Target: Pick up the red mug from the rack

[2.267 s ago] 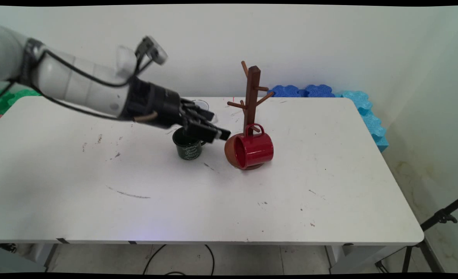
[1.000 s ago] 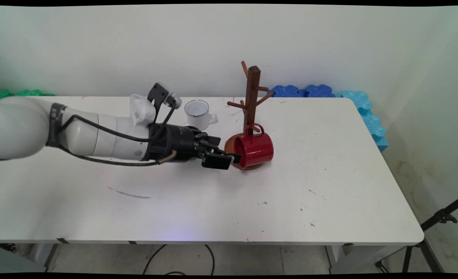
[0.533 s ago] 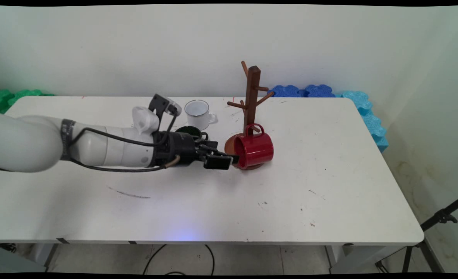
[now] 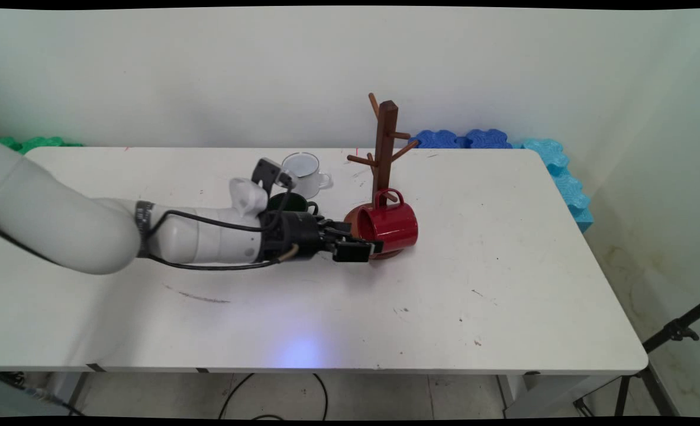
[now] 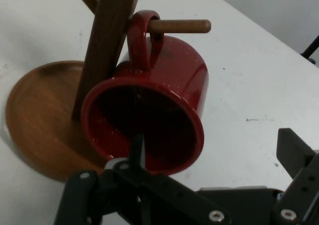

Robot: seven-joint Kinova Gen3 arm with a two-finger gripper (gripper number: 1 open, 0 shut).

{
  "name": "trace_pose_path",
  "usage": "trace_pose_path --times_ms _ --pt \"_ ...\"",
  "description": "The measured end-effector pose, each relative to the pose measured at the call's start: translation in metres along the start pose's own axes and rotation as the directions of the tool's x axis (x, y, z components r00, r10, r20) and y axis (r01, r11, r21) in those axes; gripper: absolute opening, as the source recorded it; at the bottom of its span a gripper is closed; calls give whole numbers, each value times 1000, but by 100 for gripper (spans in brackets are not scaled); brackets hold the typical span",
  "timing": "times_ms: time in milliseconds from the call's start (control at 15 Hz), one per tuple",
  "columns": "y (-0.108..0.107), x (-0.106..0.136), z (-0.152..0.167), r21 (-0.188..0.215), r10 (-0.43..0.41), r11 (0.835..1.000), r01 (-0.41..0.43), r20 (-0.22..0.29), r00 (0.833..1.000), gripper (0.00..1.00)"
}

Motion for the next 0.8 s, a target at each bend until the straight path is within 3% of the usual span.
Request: trace_pose_path --times_ms 800 --pt "-11 -8 47 -48 11 999 -12 -33 999 100"
